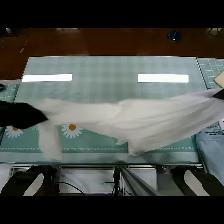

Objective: Fold the shirts.

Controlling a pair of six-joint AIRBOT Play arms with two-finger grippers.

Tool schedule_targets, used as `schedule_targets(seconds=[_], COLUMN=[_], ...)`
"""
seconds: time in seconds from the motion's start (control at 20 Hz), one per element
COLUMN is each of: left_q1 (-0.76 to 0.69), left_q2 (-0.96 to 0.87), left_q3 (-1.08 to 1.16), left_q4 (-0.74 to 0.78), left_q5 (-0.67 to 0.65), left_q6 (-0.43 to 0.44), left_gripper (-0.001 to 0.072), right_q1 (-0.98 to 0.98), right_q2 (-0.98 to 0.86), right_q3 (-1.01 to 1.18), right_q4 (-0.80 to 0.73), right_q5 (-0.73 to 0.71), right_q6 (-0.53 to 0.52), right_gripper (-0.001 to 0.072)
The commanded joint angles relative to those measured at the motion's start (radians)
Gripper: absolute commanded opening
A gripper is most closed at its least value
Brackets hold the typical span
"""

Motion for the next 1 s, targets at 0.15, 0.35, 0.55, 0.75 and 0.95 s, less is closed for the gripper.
schedule_targets(seconds=[0.15,0.35,0.55,0.75,0.95], left_q1=[-0.048,0.005,0.046,0.045,0.045], left_q2=[-0.136,-0.327,-0.454,-0.464,-0.489], left_q3=[-0.355,-0.354,-0.354,-0.354,-0.354], left_q4=[-0.001,-0.001,-0.002,-0.005,-0.005], left_q5=[0.505,0.649,0.741,0.930,1.043], left_q6=[0.220,0.312,0.339,0.370,0.370], left_gripper=[0.0033,0.0033,0.0033,0.0033,0.0033], right_q1=[0.275,0.320,0.322,0.322,0.321], right_q2=[-0.249,-0.426,-0.499,-0.500,-0.518], right_q3=[-0.151,-0.151,-0.151,-0.151,-0.151], right_q4=[-0.222,-0.241,-0.242,-0.241,-0.241], right_q5=[-0.488,-0.677,-0.798,-1.041,-1.111], right_q6=[-0.058,-0.064,-0.059,-0.044,-0.038], right_gripper=[0.0018,0.0018,0.0019,0.0019,0.0019])
